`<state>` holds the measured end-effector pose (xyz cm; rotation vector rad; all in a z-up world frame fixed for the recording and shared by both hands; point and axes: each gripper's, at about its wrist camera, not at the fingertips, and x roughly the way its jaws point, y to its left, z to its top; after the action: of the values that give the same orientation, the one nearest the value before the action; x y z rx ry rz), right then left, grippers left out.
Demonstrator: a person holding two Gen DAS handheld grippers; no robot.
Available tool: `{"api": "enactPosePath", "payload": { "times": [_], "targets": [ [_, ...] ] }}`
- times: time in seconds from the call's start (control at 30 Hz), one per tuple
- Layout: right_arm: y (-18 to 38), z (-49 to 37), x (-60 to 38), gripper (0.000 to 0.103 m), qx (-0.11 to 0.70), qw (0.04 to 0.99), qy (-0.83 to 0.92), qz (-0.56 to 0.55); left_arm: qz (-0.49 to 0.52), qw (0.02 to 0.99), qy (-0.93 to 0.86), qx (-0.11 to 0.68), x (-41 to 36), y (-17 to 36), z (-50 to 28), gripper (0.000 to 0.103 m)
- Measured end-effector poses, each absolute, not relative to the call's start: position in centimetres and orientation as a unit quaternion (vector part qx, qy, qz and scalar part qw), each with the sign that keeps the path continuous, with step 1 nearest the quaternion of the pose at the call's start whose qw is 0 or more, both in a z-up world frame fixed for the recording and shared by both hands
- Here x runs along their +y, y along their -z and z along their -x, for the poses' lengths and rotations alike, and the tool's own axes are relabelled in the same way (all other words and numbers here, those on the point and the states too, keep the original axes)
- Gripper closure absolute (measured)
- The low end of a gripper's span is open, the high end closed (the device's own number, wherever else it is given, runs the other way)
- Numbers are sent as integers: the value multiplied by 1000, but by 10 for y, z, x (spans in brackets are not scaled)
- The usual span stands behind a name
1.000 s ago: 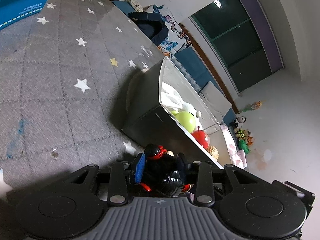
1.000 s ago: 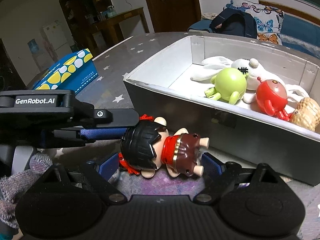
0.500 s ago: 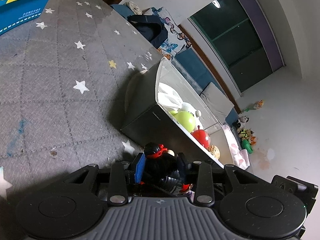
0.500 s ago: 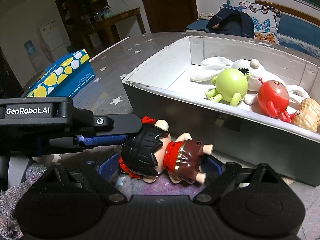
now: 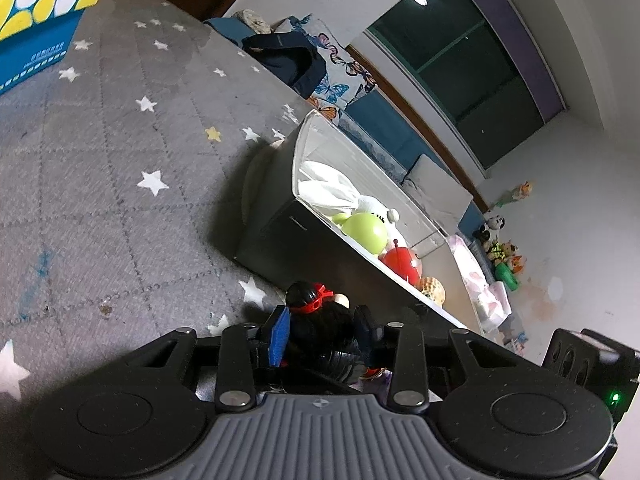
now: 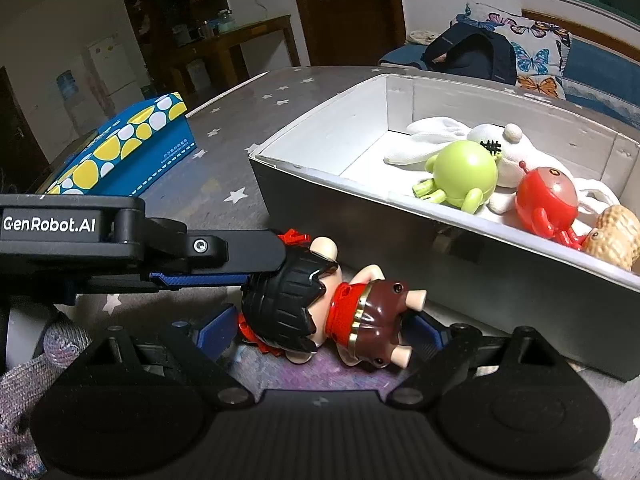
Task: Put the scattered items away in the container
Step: 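Close the left gripper around the doll's body, then lift the doll with the left gripper and carry it over the box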
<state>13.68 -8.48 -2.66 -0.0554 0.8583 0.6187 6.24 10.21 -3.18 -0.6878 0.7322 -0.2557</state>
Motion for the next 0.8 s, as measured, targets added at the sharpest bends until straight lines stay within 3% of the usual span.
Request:
{"api": "enactPosePath", "payload": {
  "times": [0.23,0.8],
  "targets": [
    [27,-135,-89,13,403,864,-301,29,299,878,131,350,95,29,-62,63],
    [26,-131,-105,13,405,865,-295,5,342,858,127,362,100,35,-66,62]
  ]
}}
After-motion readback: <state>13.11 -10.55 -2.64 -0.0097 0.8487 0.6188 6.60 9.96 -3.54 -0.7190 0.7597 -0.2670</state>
